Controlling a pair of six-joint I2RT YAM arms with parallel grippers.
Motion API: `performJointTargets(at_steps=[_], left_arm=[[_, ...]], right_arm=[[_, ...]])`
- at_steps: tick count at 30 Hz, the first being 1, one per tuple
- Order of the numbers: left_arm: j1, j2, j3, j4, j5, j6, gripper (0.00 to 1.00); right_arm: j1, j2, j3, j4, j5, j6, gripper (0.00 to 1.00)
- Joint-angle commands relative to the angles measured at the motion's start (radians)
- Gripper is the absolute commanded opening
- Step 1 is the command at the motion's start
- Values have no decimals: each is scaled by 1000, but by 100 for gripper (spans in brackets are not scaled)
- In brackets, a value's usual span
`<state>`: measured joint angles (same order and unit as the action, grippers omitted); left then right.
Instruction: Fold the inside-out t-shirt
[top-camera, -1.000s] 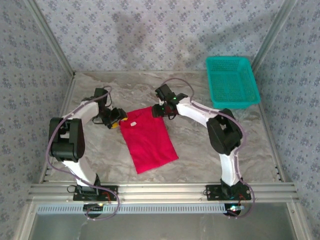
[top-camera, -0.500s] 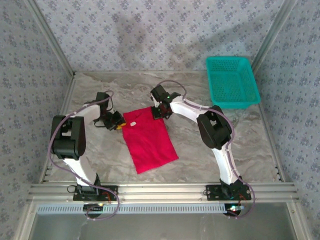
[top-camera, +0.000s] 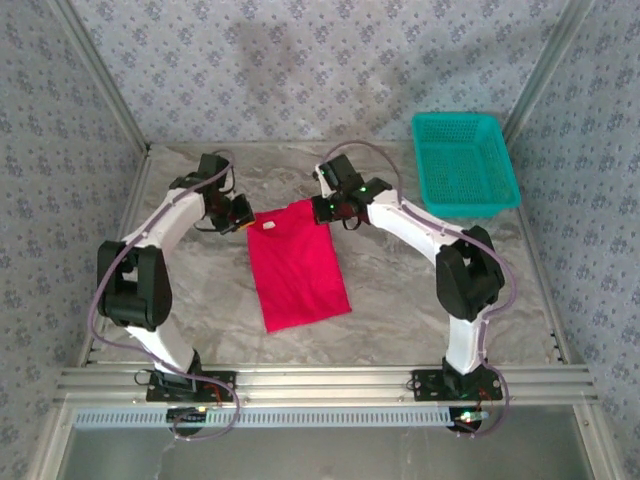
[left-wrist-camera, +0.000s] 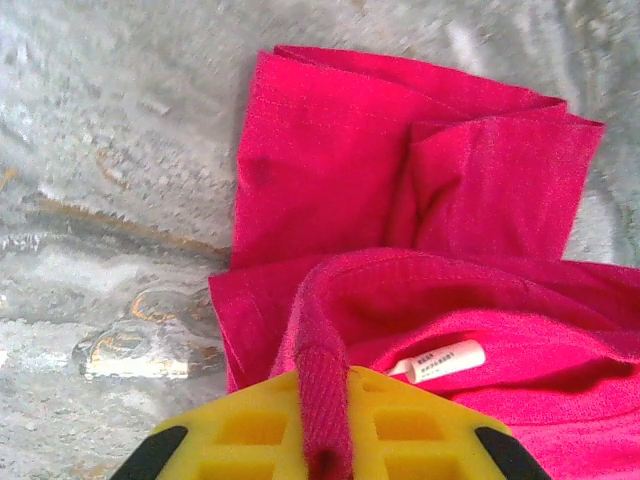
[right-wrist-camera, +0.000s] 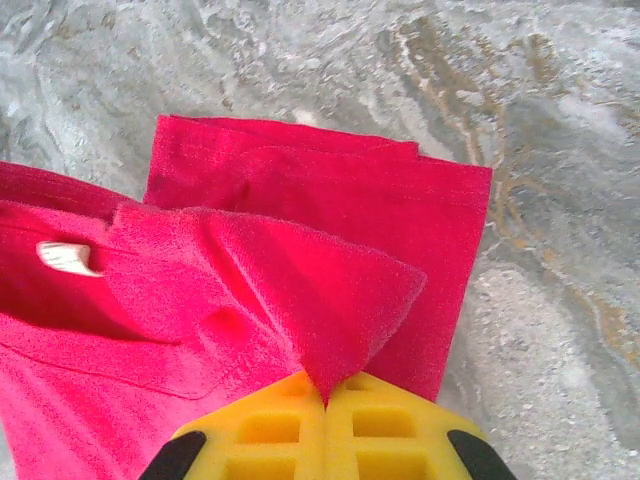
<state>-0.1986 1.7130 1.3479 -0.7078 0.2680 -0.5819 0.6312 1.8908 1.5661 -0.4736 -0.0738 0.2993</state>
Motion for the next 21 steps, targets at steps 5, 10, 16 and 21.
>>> performJointTargets(at_steps=[5,10,16,21], left_arm=[[21,232,162,16,-54,64,28],[58,352,266,37,-79,96,70],[70,139,104,186,-159,84,100],[132,21,-40,301,-111,36,100]], right_arm=[[-77,141,-6,62,64,51,9],[-109,239,74,40,22,59,57],[-107,221,11,102,-91,47,79],[-109,316,72,115,-143,50,78]])
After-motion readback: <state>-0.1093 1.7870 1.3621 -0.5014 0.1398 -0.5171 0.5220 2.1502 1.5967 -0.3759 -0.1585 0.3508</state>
